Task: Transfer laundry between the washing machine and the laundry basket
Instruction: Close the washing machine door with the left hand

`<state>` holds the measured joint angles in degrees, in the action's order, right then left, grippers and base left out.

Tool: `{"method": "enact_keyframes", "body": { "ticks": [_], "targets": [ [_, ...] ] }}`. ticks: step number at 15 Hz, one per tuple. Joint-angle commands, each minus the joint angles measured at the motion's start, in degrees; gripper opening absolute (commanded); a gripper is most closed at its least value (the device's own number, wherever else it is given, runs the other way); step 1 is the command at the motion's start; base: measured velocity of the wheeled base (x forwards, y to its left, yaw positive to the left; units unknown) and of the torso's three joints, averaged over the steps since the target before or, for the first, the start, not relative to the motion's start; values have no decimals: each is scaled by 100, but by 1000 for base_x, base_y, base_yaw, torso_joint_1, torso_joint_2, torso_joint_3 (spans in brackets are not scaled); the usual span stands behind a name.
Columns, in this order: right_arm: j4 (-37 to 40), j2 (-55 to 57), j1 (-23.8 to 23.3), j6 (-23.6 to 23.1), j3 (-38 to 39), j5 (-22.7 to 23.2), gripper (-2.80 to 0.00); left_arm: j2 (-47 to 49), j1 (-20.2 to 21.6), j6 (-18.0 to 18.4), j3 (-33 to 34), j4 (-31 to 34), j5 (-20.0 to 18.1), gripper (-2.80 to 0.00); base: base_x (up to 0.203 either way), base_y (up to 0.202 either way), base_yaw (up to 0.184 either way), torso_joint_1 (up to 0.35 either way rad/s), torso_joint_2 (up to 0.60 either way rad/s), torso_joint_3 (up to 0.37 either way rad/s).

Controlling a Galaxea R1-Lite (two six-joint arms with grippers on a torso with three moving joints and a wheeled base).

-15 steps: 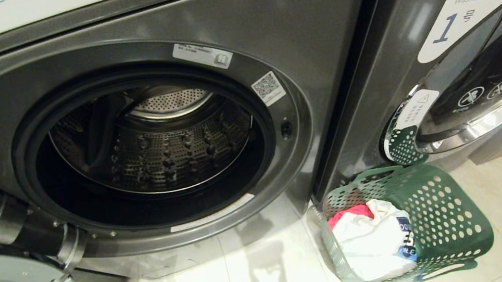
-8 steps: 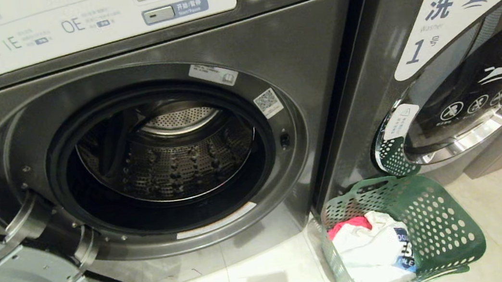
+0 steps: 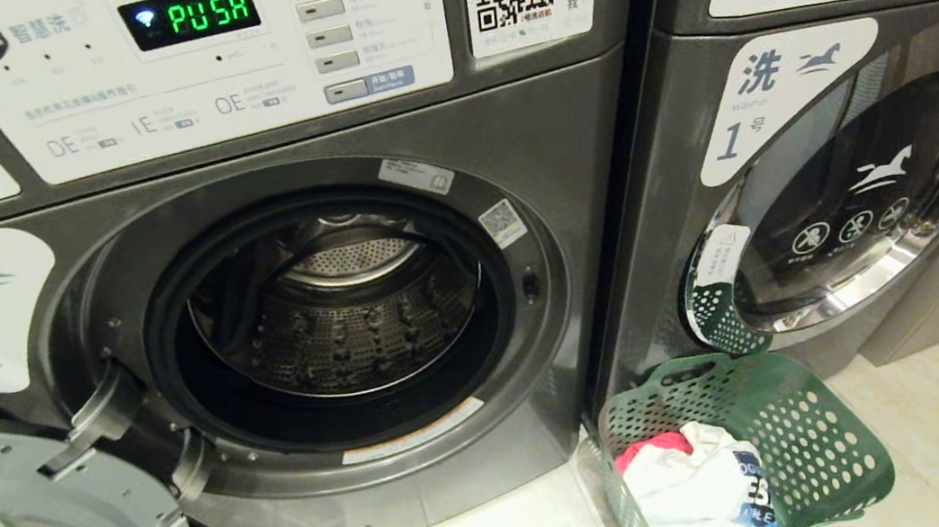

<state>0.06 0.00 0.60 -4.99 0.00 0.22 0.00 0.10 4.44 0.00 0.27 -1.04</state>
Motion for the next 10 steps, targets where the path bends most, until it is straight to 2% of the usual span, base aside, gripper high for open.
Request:
{"method": "enact_keyframes", "body": {
  "ticks": [1, 6, 10],
  "targets": [
    [2, 9, 2, 6, 0, -4, -280, 9, -1, -4, 0, 0, -1, -280, 0, 0, 0, -1, 4, 207],
    [-6, 4, 2, 15, 0, -4, -280, 9, -1, 5, 0, 8, -1, -280, 0, 0, 0, 3, -1, 47],
    [-6, 9, 2, 6, 0, -4, -280, 2, -1, -4, 0, 0, -1, -280, 3, -6, 154, 1, 6, 5]
  ]
}}
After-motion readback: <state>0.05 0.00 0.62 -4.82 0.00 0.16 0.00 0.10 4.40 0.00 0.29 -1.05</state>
